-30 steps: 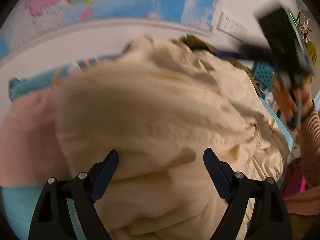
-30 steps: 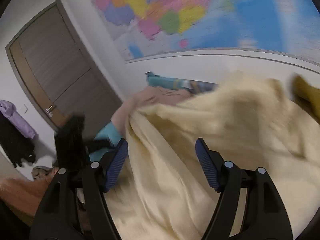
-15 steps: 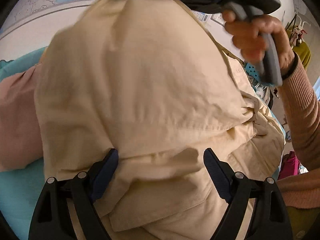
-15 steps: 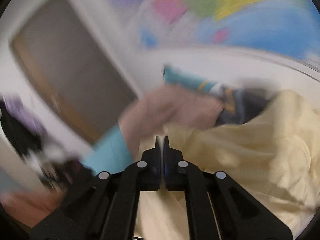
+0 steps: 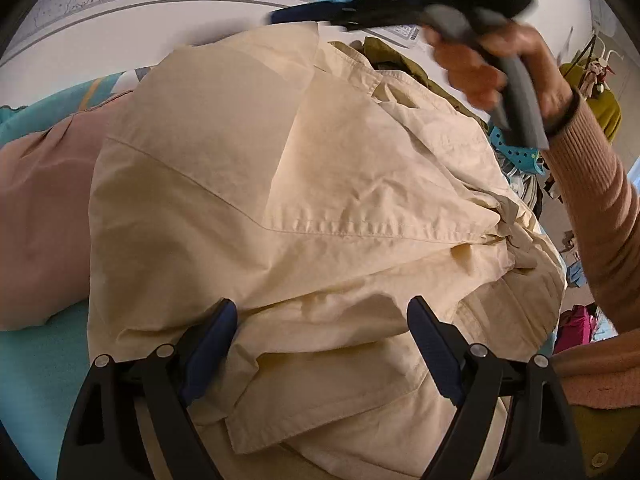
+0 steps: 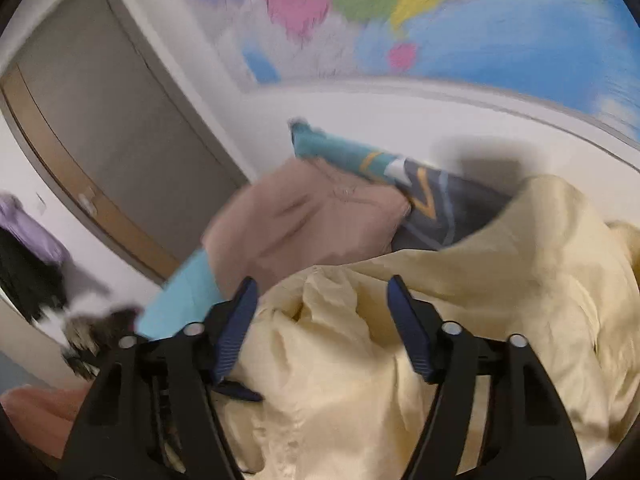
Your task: Fold large clothes
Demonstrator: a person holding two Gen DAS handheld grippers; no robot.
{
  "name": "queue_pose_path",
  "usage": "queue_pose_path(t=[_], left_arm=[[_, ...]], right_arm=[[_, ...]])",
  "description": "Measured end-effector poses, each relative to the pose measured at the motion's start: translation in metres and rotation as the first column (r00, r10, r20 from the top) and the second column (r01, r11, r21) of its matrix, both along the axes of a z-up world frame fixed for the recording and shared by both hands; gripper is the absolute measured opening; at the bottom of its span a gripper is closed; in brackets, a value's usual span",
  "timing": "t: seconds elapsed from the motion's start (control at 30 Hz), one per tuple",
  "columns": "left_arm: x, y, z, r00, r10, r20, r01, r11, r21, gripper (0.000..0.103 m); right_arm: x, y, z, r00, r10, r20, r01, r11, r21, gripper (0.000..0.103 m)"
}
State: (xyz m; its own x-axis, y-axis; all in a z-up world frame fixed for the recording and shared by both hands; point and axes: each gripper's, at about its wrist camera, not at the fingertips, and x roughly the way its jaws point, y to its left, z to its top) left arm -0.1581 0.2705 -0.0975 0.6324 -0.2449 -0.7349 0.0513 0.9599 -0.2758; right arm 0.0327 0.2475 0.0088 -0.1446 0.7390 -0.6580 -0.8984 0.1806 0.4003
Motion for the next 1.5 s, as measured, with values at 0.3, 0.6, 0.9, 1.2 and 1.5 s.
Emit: queue_pose_path(t=[0.3, 0.6, 0.9, 1.2, 1.5], left_arm=[[-0.003, 0.011, -0.004, 1.000, -0.005, 0.019, 0.005, 1.000, -0.011, 0.084], [-0.001, 0.017, -0.004, 1.000, -0.008, 0.009, 0.009, 1.000, -0.008, 0.089], [-0.007, 0.036, 0.030, 0.998, 0.020, 0.067, -0.020, 1.000, 0.002, 0.089], [0.030, 0.015, 0.036, 0.998, -0.007, 0.069, 0.004, 0.999, 0.047, 0.089], [0.042, 0.009, 0.043, 0.998, 0.025, 0.053, -0.029, 0.998, 0.064, 0.089]], right_arm=[[0.012, 0.030, -0.015, 0.997, 0.034, -0.064, -0.037, 0.998, -0.041, 0.003], [0.045, 0.018, -0.033, 0.966, -0.193, -0.172, 0.195, 0.981, -0.004, 0.063], [0.022, -0.200, -0.025, 0.959, -0.270, -0.080, 0.276, 0.958, 0.076, 0.082], [-0.043, -0.333, -0.092, 0.919, -0.379, -0.107, 0.372, 0.925, -0.083, 0.078], [-0.050, -0.346, -0.039, 0.902, -0.431, 0.027, 0.427, 0.901, 0.080, 0.002]])
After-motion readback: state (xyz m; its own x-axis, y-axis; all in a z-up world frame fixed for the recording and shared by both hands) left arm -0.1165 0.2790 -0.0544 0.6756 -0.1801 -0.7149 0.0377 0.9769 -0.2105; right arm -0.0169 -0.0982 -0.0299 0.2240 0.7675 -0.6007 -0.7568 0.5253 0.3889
